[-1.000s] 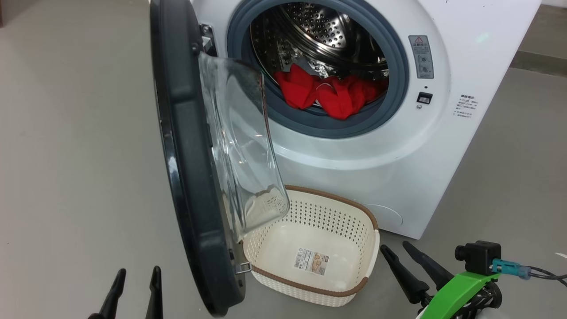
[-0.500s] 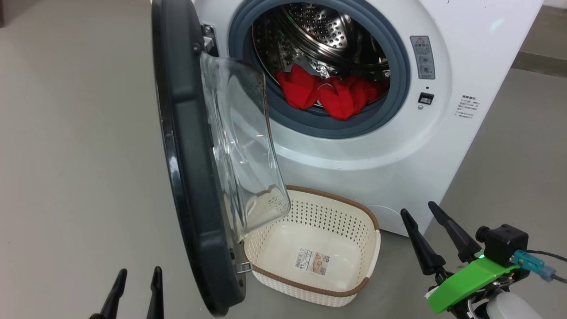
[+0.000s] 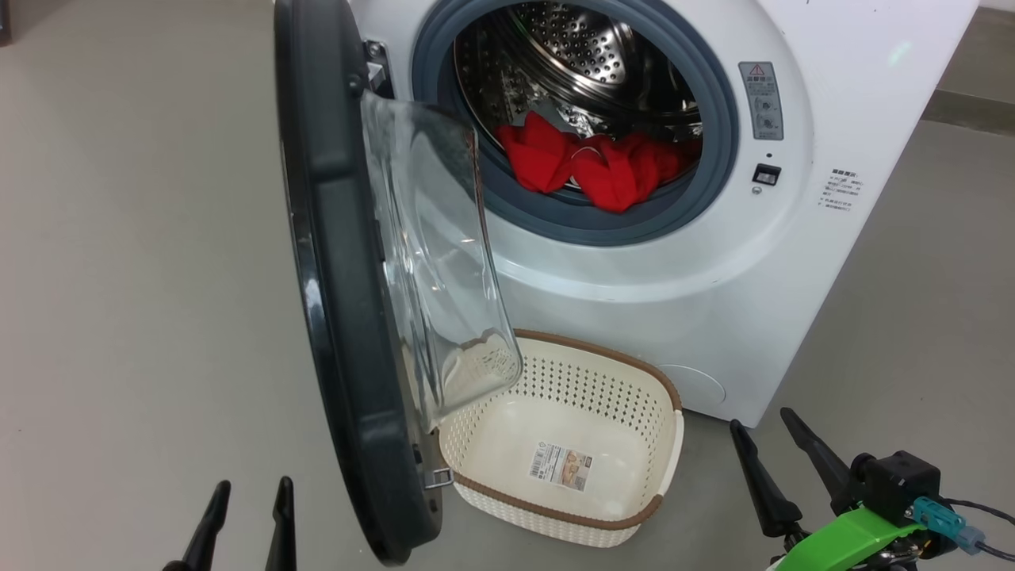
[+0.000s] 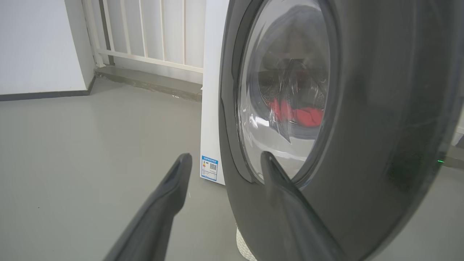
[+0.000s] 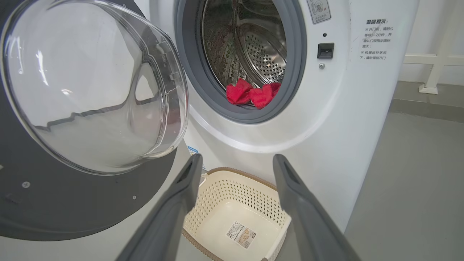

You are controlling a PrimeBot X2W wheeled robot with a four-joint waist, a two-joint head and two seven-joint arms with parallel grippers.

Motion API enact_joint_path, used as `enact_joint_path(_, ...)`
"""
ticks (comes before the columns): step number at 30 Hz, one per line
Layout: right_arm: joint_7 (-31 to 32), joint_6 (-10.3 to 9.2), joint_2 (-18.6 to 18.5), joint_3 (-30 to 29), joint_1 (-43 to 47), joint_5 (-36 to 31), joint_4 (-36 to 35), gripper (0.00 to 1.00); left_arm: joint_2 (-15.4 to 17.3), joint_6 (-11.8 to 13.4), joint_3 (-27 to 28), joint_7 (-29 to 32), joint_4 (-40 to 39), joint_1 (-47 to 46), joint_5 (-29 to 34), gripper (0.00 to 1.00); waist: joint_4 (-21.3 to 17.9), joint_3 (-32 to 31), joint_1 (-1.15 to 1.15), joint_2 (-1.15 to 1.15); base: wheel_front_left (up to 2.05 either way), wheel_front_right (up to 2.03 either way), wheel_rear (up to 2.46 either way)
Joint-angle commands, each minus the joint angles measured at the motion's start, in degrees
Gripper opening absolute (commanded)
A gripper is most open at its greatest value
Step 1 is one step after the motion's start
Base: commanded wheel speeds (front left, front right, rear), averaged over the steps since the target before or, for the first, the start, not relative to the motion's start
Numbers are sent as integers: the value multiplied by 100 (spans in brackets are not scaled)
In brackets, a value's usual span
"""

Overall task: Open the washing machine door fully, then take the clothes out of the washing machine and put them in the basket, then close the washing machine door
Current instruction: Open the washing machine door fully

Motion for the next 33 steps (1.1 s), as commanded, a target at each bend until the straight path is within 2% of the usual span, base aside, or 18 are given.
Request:
enact_joint_path(1, -68, 36, -22, 45, -47, -79, -131, 100, 55, 48, 164, -52, -145, -87, 19, 100, -8, 6, 0, 0, 0, 0, 0)
enact_joint_path(5, -68, 36, 5, 5, -53, -124, -141, 100, 55, 55, 153, -52, -147, -95, 18, 100, -15, 15, 0, 0, 0, 0, 0)
enact_joint_path(6, -68, 36, 9, -5, -56, -127, -141, 100, 55, 54, 168, -52, -156, -114, -2, 47, -14, 15, 0, 0, 0, 0, 0)
enact_joint_path(7, -69, 36, 13, -14, -58, -131, -140, 100, 55, 68, 213, -52, -195, -142, -60, 8, -12, 14, 0, 0, 0, 0, 0)
enact_joint_path(8, -69, 36, 17, -22, -60, -137, -143, 100, 55, 78, 262, -52, -244, -167, -116, 0, -10, 13, 0, 0, 0, 0, 0)
enact_joint_path(13, -69, 36, 26, -43, -54, -159, -161, 100, 55, 125, 483, -52, -826, -334, -251, 0, 9, 13, 0, 0, 0, 0, 0)
enact_joint_path(19, -69, 36, 34, -35, -49, -182, -174, 100, 55, 163, 540, -52, -2339, -586, -535, 0, 2, 10, 0, 0, 0, 0, 0)
enact_joint_path(22, -69, 36, 35, -50, -50, -197, -192, 100, 55, 118, 158, -52, -3000, -602, -788, 0, 1, 13, 0, 0, 0, 0, 0)
enact_joint_path(26, -69, 36, 41, -60, -54, -218, -186, 100, 55, -14, -699, -52, -3313, -478, -778, 0, -11, 23, 0, 0, 0, 0, 0)
enact_joint_path(29, -69, 36, 44, -66, -61, -224, -183, 100, 55, -80, -1355, -52, -3196, -352, -704, 0, -20, 31, 0, 0, 0, 0, 0)
enact_joint_path(33, -69, 36, 54, -63, -85, -233, -185, 100, 55, -115, -1919, -52, -2533, -164, -939, 0, -56, 48, 0, 0, 0, 0, 0)
